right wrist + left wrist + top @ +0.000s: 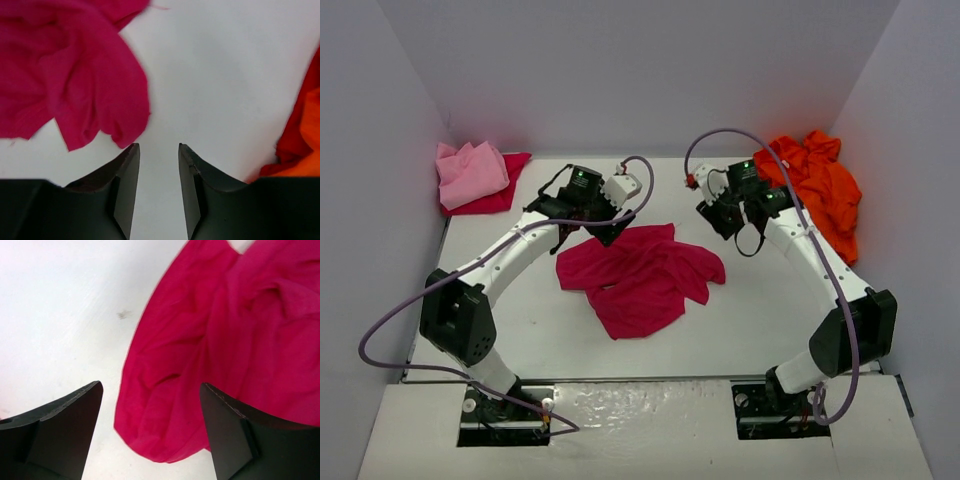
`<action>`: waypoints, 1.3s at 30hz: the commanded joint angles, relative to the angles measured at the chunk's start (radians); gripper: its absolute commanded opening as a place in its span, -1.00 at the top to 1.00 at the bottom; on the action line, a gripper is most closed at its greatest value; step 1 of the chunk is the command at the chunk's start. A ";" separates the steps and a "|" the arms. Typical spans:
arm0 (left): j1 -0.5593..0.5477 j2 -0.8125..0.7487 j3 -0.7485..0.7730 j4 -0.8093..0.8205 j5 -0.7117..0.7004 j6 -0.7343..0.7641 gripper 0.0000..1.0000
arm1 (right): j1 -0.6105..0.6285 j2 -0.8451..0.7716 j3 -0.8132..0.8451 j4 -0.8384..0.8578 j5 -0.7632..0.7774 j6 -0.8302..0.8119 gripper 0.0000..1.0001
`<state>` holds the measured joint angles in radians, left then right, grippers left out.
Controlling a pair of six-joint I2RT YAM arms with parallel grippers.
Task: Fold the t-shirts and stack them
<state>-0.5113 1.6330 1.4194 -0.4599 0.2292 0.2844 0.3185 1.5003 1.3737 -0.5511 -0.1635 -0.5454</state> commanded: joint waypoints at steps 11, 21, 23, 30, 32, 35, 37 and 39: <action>0.168 -0.080 0.012 0.118 -0.103 -0.072 -0.52 | 0.047 -0.069 -0.158 -0.232 -0.071 -0.089 0.23; 0.188 -0.062 0.022 0.113 -0.122 -0.065 -0.52 | 0.195 0.013 -0.253 -0.296 -0.125 -0.084 0.25; 0.191 -0.059 0.026 0.109 -0.128 -0.063 -0.52 | 0.229 0.031 -0.247 -0.288 -0.113 -0.070 0.24; 0.194 -0.066 0.016 0.109 -0.130 -0.054 -0.52 | 0.269 0.111 -0.203 -0.239 -0.078 -0.033 0.23; 0.194 -0.071 0.006 0.112 -0.130 -0.050 -0.52 | 0.271 0.133 -0.200 -0.226 -0.067 -0.032 0.21; 0.195 -0.074 -0.007 0.117 -0.133 -0.046 -0.52 | 0.273 0.165 -0.201 -0.207 -0.032 -0.025 0.20; 0.195 -0.074 -0.008 0.119 -0.132 -0.044 -0.52 | 0.274 0.191 -0.195 -0.199 -0.022 -0.024 0.20; 0.195 -0.071 -0.008 0.121 -0.131 -0.044 -0.52 | 0.274 0.217 -0.183 -0.186 -0.009 -0.024 0.21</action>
<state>-0.3248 1.6176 1.3976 -0.3909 0.1079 0.2311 0.5850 1.6856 1.1386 -0.7439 -0.2211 -0.5826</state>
